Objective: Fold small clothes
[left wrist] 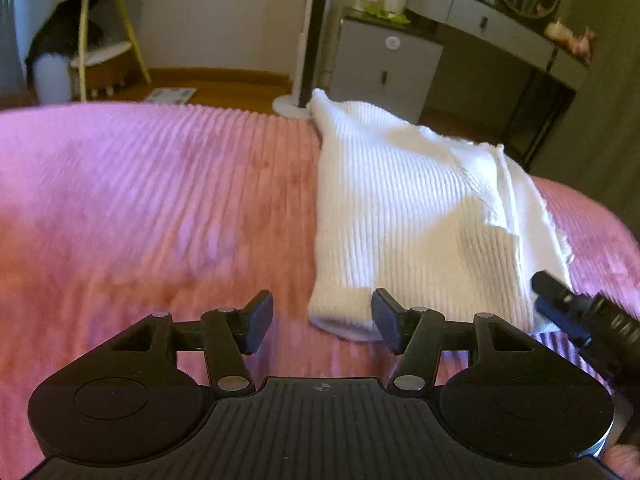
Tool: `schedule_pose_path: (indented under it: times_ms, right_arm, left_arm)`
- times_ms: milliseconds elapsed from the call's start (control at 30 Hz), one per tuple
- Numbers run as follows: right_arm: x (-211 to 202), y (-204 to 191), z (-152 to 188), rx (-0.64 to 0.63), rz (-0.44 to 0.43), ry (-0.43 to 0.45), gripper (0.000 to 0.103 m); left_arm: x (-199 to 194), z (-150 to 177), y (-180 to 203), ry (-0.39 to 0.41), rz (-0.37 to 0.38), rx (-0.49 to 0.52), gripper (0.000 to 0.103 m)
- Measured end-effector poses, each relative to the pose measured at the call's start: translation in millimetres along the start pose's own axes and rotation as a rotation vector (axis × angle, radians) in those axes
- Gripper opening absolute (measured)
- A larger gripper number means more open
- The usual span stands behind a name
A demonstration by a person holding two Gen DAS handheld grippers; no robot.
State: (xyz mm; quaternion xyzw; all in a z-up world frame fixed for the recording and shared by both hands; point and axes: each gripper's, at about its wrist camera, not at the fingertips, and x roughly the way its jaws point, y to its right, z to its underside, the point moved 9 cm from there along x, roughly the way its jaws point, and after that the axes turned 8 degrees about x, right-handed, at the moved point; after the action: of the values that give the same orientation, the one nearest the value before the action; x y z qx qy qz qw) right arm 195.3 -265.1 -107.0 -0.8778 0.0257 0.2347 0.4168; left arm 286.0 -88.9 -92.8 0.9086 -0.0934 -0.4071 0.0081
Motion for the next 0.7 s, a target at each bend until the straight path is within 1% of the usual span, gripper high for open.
schedule_pose_path:
  times_ms: [100,200,267,333,400,433,467,533,567,600,633,667,700]
  right_arm:
    - [-1,-15,-19,0.034,-0.038,-0.008,0.040]
    - [19,-40,-31,0.008,-0.090,-0.069,0.052]
    - [42,-49,-35,-0.009,-0.068,-0.111,0.052]
    - [68,-56,-36,-0.021,-0.061,-0.173,0.052]
    - [93,-57,-35,0.007,-0.033,-0.234,0.053]
    - [103,-58,-34,0.023,-0.024,-0.259,0.056]
    - [111,-58,-33,0.037,-0.011,-0.268,0.056]
    - [124,-66,-30,0.039,-0.017,-0.289,0.056]
    - [127,-69,-30,0.038,-0.017,-0.294,0.055]
    - [131,-74,-29,0.027,-0.016,-0.295,0.051]
    - [133,-78,-27,0.005,-0.018,-0.303,0.040]
    - [135,-82,-26,-0.019,-0.014,-0.309,0.034]
    - [137,-87,-24,-0.049,-0.007,-0.312,0.025]
  left_arm:
    - [7,4,-6,-0.010,0.031,-0.042,0.061]
    - [8,4,-2,-0.004,0.059,-0.037,0.062]
    - [3,8,-1,-0.006,0.064,-0.027,0.066]
    - [5,11,-3,-0.017,0.075,-0.026,0.067]
    - [7,12,-6,-0.025,0.091,-0.027,0.069]
    - [7,13,-7,-0.027,0.098,-0.025,0.070]
    - [8,14,-7,-0.026,0.101,-0.022,0.071]
    - [9,15,-7,-0.033,0.107,-0.016,0.071]
    - [10,16,-7,-0.038,0.114,-0.016,0.071]
    - [10,16,-7,-0.040,0.120,-0.018,0.072]
    - [11,16,-6,-0.041,0.122,-0.017,0.072]
    - [12,16,-7,-0.043,0.121,-0.017,0.074]
    - [13,17,-7,-0.044,0.116,-0.019,0.075]
